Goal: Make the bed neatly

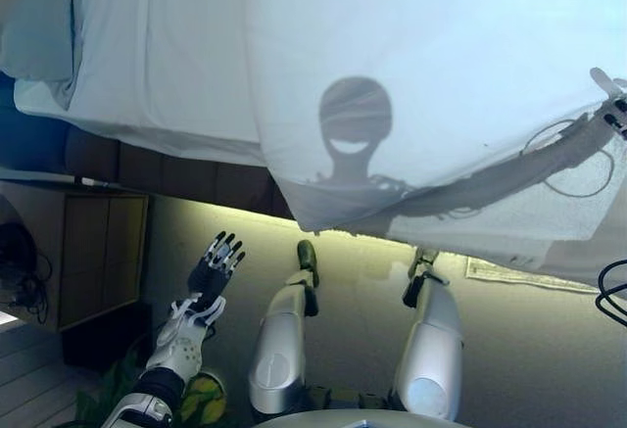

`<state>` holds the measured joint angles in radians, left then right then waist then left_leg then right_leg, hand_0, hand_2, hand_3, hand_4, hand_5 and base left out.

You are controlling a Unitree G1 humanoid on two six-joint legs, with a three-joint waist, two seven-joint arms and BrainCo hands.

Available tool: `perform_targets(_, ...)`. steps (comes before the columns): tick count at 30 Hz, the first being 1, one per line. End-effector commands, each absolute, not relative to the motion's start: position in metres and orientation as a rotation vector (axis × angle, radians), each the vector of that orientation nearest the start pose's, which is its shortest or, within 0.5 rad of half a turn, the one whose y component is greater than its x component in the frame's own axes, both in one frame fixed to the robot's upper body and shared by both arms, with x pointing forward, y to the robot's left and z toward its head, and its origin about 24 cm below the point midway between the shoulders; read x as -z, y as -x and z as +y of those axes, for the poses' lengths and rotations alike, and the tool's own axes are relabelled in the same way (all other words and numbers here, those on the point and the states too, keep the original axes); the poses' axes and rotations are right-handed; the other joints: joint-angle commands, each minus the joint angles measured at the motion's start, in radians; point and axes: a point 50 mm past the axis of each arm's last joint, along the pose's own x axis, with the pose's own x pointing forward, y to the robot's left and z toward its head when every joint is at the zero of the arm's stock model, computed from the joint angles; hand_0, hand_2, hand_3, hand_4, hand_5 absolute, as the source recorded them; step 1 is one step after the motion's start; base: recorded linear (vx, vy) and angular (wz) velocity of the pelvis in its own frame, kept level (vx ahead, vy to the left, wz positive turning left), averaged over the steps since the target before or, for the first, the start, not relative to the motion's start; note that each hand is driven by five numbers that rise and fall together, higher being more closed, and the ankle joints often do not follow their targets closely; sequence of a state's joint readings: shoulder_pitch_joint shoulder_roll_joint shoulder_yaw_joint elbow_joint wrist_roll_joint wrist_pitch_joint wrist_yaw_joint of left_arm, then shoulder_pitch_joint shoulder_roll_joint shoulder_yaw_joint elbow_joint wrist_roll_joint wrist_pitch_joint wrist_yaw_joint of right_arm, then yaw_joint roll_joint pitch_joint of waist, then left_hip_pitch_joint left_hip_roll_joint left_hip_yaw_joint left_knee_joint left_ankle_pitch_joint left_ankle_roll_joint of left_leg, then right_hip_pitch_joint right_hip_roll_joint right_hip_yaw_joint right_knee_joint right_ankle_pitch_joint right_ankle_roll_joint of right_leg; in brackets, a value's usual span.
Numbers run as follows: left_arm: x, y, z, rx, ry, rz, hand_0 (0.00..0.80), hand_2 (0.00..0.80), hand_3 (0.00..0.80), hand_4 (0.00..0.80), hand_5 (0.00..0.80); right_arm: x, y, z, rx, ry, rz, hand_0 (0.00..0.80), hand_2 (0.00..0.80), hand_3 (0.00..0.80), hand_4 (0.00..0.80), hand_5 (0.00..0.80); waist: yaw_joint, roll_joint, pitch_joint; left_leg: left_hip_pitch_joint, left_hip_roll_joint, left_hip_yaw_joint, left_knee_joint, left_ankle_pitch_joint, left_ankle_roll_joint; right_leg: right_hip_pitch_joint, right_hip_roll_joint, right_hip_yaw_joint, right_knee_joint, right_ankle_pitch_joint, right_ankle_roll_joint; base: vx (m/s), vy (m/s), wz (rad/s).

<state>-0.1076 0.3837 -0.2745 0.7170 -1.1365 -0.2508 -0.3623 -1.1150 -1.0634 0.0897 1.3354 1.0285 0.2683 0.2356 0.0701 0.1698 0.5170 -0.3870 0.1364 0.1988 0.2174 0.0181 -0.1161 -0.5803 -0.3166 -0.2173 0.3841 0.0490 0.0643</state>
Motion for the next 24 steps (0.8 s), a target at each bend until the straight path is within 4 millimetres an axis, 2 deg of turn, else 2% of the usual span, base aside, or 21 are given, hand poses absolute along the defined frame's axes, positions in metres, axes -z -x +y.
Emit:
perform_targets(1,0.057,-0.221,0.235,-0.005,0.628,0.275,0.0,0.0,0.0,0.0,0.0,-0.284,-0.31,-0.427,0.397,-0.372,-0.179,0.0,0.0,0.0,0.0,0.0,0.004,0.005,-0.003,-0.044,0.075,-0.05,-0.009,0.044,-0.03,-0.002,-0.009,0.005,0.16,-0.165,0.04,0.009,0.003,0.04)
perform_targets(17,0.054,-0.221,0.239,-0.008,0.612,0.267,0.0,0.0,0.0,0.0,0.0,-0.266,-0.314,-0.423,0.392,-0.417,-0.105,0.0,0.0,0.0,0.0,0.0,0.014,-0.001,0.003,-0.068,0.076,-0.051,0.002,0.044,-0.027,-0.003,-0.013,-0.002,0.14,-0.152,0.047,0.0,0.001,0.01)
perform_targets(24,0.05,-0.226,0.238,0.002,0.597,0.262,0.0,0.0,0.0,0.0,0.0,-0.241,-0.319,-0.416,0.339,-0.48,0.016,0.0,0.0,0.0,0.0,0.0,0.018,-0.006,0.003,-0.094,0.074,-0.058,0.012,0.042,-0.026,-0.016,-0.009,-0.004,0.133,-0.147,0.049,-0.005,-0.023,0.0)
